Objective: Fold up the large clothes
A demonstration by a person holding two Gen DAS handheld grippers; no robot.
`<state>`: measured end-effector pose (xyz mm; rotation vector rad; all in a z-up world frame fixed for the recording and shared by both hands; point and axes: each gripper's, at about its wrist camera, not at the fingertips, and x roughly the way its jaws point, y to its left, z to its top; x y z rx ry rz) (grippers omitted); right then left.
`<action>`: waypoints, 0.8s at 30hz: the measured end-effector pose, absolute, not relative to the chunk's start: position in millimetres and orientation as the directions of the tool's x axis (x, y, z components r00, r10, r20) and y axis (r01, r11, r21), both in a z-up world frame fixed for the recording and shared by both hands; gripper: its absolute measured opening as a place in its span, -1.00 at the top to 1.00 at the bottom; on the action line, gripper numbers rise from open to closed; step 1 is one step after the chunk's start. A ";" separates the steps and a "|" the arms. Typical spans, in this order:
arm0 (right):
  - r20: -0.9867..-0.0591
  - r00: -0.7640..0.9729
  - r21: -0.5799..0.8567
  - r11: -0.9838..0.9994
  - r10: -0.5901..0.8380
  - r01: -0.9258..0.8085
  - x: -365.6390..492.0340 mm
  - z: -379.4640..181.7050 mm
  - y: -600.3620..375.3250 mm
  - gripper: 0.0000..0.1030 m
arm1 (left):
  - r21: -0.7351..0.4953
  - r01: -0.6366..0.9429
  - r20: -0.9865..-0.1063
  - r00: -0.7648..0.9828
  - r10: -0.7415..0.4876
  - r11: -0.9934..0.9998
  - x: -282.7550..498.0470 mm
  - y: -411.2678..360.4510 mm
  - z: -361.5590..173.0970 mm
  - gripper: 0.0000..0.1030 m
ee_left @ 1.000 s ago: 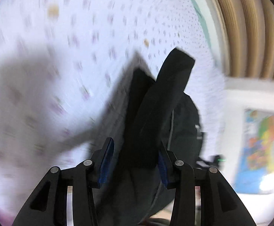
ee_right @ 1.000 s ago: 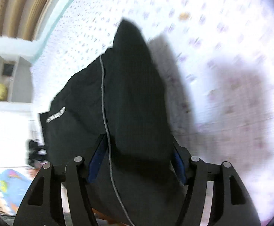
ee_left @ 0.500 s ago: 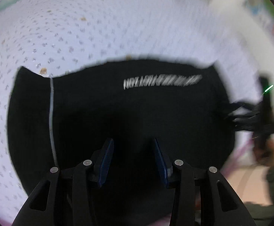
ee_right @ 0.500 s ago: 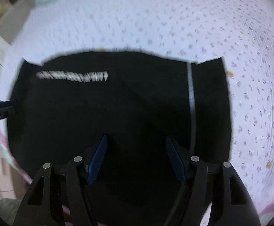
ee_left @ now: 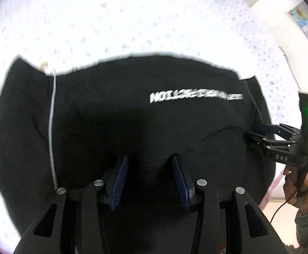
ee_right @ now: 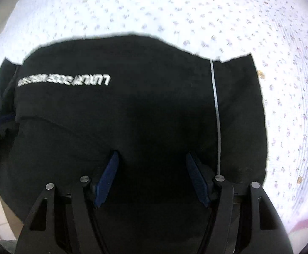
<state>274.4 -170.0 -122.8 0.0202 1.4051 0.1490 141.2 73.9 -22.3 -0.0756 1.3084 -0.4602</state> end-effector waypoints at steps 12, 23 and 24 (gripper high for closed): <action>-0.948 0.303 0.090 0.994 0.103 -0.057 265.9 -6.8 -168.0 -0.34 | -0.051 0.290 -0.813 0.544 -0.209 0.956 130.9 88.9 126.2 0.12; -0.895 0.439 0.056 0.996 0.082 -0.071 256.7 66.9 -162.1 -0.34 | 0.061 0.228 -0.712 0.692 -0.118 0.972 108.1 80.7 229.6 -0.15; -0.892 0.445 0.057 0.996 0.083 -0.072 254.9 71.9 -160.7 -0.34 | 0.063 0.228 -0.710 0.695 -0.117 0.972 104.6 80.0 232.5 -0.15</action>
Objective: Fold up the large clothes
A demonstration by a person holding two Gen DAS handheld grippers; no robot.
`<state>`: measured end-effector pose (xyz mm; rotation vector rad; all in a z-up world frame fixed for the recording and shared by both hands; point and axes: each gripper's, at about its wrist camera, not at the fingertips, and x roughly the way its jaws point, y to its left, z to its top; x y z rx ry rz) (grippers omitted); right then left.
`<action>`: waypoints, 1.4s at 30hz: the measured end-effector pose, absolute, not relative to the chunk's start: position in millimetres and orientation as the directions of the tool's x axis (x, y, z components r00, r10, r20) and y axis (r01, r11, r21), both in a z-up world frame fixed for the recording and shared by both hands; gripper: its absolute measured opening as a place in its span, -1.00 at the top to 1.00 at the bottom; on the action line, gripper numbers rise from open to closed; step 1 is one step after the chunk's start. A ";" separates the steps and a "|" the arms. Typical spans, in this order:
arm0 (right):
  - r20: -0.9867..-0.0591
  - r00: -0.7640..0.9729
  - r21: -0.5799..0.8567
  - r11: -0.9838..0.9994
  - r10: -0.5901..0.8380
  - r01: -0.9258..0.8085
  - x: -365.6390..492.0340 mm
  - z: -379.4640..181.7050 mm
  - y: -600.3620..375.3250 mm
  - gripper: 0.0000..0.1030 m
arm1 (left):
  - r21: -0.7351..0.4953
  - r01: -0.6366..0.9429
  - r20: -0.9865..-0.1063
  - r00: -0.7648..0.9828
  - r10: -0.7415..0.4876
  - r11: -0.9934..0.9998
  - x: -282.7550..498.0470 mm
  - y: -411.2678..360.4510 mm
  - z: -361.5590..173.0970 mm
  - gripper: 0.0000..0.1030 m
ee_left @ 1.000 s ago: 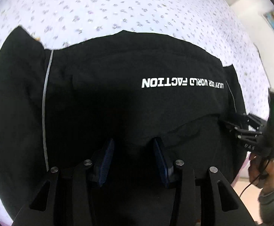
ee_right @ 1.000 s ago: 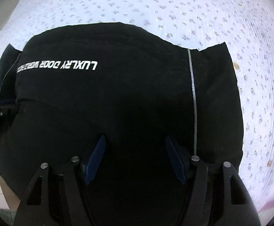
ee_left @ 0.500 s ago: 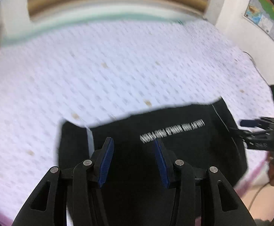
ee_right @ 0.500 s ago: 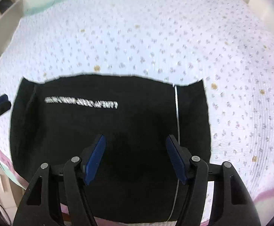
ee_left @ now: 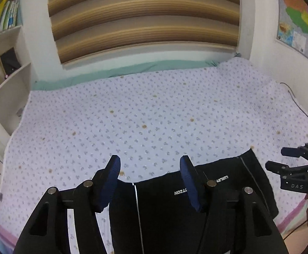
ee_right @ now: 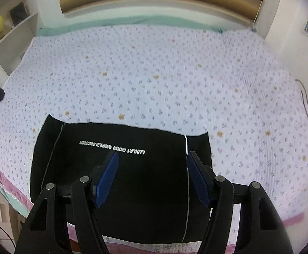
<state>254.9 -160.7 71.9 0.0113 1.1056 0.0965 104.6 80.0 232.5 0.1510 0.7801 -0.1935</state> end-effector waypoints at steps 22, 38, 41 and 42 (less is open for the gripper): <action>-0.919 0.385 0.062 0.996 0.080 -0.061 237.8 64.0 -142.8 -0.35 | 0.049 0.195 -0.737 0.669 -0.096 0.979 81.6 75.7 209.5 -0.15; -0.928 0.364 0.070 0.997 0.081 -0.042 236.3 55.1 -150.8 -0.35 | 0.098 0.240 -0.755 0.651 -0.084 0.966 81.1 59.0 196.1 -0.15; -0.930 0.359 0.071 0.997 0.081 -0.040 236.0 53.0 -151.5 -0.35 | 0.107 0.245 -0.758 0.648 -0.081 0.963 81.8 57.4 194.5 -0.15; -0.931 0.356 0.071 0.997 0.081 -0.040 235.9 52.2 -151.6 -0.35 | 0.110 0.246 -0.759 0.647 -0.079 0.963 82.3 57.3 194.0 -0.15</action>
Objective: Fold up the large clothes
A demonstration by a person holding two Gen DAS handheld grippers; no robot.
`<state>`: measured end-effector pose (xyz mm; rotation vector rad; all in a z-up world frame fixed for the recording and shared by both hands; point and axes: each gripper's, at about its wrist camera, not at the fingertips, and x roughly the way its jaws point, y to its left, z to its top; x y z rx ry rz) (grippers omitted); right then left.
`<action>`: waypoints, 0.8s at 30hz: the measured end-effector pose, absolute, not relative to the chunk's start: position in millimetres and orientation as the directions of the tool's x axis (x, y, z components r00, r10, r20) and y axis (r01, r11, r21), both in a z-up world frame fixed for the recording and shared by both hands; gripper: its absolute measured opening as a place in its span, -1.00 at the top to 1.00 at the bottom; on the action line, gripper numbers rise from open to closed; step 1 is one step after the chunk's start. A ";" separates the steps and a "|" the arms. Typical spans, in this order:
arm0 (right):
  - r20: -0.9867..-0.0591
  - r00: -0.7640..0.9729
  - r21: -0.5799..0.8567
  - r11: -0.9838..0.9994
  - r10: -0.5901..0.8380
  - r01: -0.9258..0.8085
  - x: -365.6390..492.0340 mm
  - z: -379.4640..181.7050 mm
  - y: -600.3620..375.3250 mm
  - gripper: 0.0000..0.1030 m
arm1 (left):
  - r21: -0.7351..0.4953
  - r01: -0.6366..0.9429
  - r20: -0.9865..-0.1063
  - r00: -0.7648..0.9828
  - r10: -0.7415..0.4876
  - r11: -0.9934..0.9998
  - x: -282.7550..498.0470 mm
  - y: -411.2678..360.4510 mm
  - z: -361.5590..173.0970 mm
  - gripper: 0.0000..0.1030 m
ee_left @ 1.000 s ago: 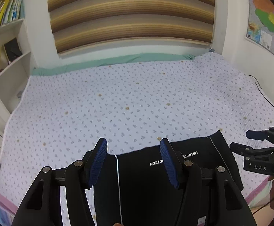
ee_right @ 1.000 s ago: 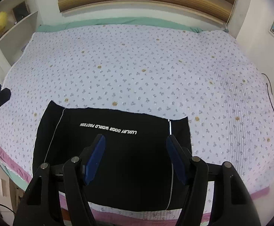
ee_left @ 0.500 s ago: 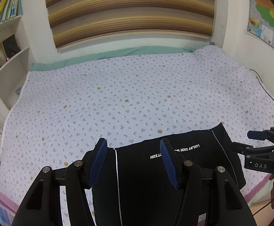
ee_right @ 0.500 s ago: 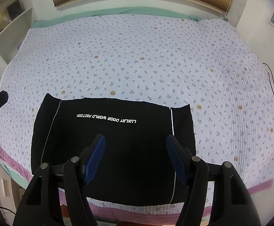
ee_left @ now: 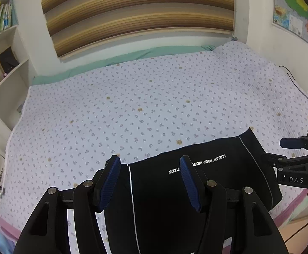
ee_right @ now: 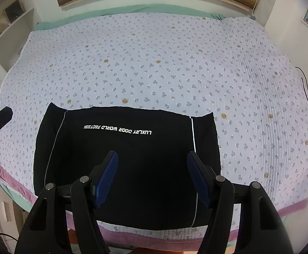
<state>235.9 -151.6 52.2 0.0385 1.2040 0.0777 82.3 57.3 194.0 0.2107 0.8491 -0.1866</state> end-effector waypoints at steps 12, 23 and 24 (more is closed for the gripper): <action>-0.937 0.340 0.079 0.996 0.087 -0.035 237.0 46.1 -153.3 -0.35 | 0.112 0.248 -0.770 0.634 -0.074 0.962 85.8 54.7 189.0 -0.15; -0.940 0.330 0.080 0.996 0.088 -0.038 238.7 42.0 -151.7 -0.35 | 0.140 0.238 -0.767 0.640 -0.047 0.961 87.7 52.2 185.5 -0.15; -0.940 0.329 0.080 0.996 0.088 -0.038 239.1 41.5 -151.5 -0.35 | 0.143 0.236 -0.767 0.641 -0.043 0.961 87.6 51.6 185.2 -0.15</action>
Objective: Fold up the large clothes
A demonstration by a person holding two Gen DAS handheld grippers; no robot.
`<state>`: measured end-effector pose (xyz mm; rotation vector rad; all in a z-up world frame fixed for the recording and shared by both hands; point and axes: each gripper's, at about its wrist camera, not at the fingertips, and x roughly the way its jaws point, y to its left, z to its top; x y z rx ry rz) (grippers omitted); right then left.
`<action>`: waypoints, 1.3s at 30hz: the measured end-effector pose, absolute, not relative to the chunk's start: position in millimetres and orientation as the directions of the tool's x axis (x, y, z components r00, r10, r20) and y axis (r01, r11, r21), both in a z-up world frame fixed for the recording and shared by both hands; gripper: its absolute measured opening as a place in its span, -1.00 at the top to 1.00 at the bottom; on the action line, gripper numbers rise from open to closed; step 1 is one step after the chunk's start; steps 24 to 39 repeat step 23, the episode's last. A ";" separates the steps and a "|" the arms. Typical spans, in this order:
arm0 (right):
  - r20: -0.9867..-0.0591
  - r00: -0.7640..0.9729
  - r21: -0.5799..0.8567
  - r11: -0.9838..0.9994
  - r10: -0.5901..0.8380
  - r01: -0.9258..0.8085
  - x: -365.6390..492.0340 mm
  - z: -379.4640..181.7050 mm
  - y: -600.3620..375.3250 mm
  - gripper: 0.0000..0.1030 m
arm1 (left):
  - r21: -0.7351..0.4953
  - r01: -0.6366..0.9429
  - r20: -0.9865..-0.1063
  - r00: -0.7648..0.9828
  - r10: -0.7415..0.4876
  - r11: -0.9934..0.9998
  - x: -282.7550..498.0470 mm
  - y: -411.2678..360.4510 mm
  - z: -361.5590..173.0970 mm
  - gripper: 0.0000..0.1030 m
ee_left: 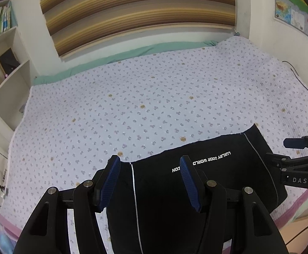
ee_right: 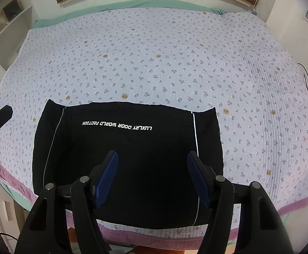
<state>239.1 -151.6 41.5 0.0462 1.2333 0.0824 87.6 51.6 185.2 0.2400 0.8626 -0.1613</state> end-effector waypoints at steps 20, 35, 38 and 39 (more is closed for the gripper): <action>-0.946 0.311 0.079 0.995 0.091 -0.053 248.5 32.6 -148.4 -0.35 | 0.141 0.180 -0.734 0.679 -0.019 0.973 91.8 60.4 187.8 -0.15; -0.946 0.310 0.082 0.995 0.094 -0.052 248.5 31.7 -148.6 -0.35 | 0.064 0.183 -0.769 0.635 -0.068 0.981 101.3 72.3 185.8 -0.15; -0.946 0.310 0.082 0.995 0.094 -0.052 248.5 31.7 -148.6 -0.35 | 0.064 0.183 -0.769 0.635 -0.068 0.981 101.3 72.3 185.8 -0.15; -0.946 0.310 0.082 0.995 0.094 -0.052 248.5 31.7 -148.6 -0.35 | 0.064 0.183 -0.769 0.635 -0.068 0.981 101.3 72.3 185.8 -0.15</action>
